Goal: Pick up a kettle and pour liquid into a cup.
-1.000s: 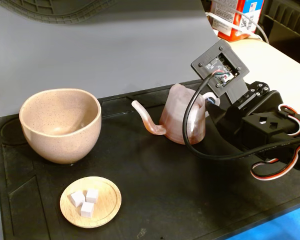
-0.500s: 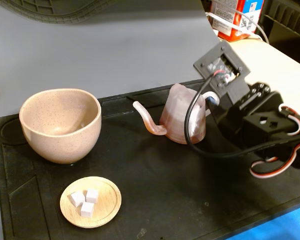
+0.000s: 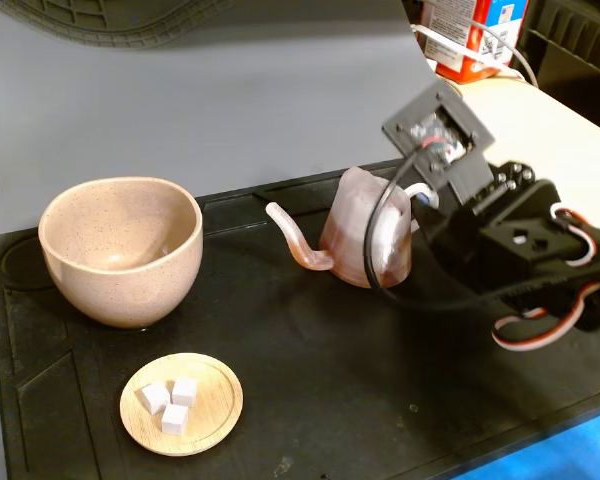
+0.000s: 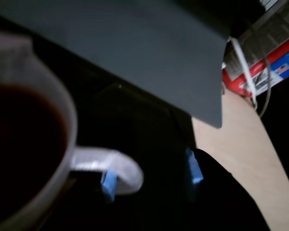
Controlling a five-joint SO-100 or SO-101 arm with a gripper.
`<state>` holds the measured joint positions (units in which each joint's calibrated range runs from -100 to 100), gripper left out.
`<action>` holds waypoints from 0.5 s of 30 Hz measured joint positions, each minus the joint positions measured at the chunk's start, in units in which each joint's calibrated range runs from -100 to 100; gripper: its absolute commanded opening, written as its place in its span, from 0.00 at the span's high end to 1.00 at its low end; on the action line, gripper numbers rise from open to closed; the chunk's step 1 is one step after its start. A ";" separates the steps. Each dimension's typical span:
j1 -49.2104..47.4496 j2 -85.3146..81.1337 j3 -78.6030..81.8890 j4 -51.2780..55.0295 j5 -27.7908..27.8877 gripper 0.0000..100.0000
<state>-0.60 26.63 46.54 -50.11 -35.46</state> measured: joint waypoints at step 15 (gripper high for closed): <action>-0.38 0.00 -0.10 0.00 0.05 1.00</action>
<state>-0.98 26.63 46.45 -50.11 -35.41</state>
